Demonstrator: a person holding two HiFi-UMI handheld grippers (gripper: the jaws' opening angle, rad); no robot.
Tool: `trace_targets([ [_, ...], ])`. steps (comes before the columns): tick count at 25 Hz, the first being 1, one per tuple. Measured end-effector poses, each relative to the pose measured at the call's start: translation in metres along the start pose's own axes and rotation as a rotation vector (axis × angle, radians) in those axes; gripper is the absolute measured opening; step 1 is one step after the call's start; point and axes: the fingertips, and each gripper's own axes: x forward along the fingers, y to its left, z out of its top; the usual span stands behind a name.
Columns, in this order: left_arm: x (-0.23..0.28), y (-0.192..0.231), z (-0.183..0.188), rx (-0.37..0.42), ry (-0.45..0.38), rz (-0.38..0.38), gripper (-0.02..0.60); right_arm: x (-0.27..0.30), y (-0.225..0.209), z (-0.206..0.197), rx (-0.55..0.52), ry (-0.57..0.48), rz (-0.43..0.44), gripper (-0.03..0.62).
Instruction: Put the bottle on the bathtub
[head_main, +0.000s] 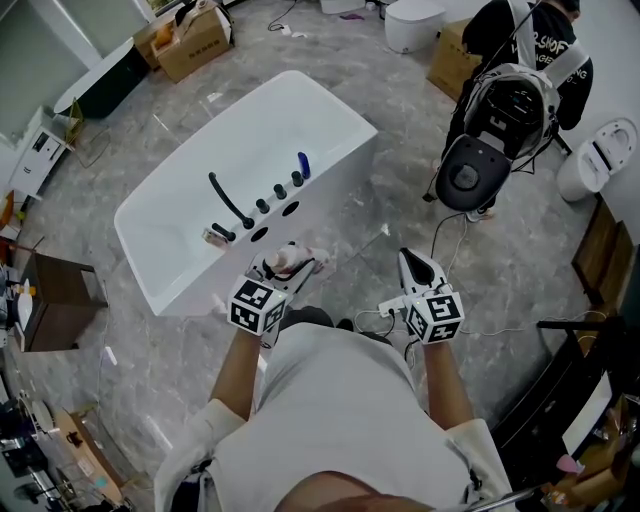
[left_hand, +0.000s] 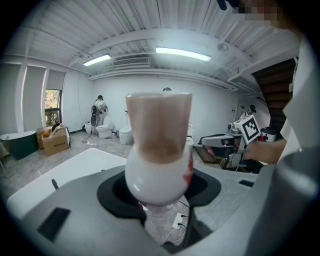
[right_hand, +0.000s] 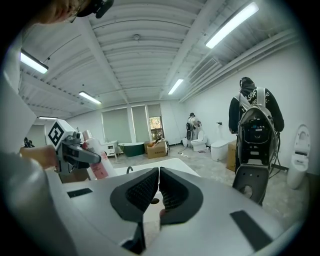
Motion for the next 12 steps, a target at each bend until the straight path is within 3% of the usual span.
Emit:
trace_targets([
  [12, 0.036, 0.001, -0.004, -0.013, 0.022, 0.016, 0.225, 0.007, -0.037, -0.01, 0.025, 0.009, -0.011, 0.031],
])
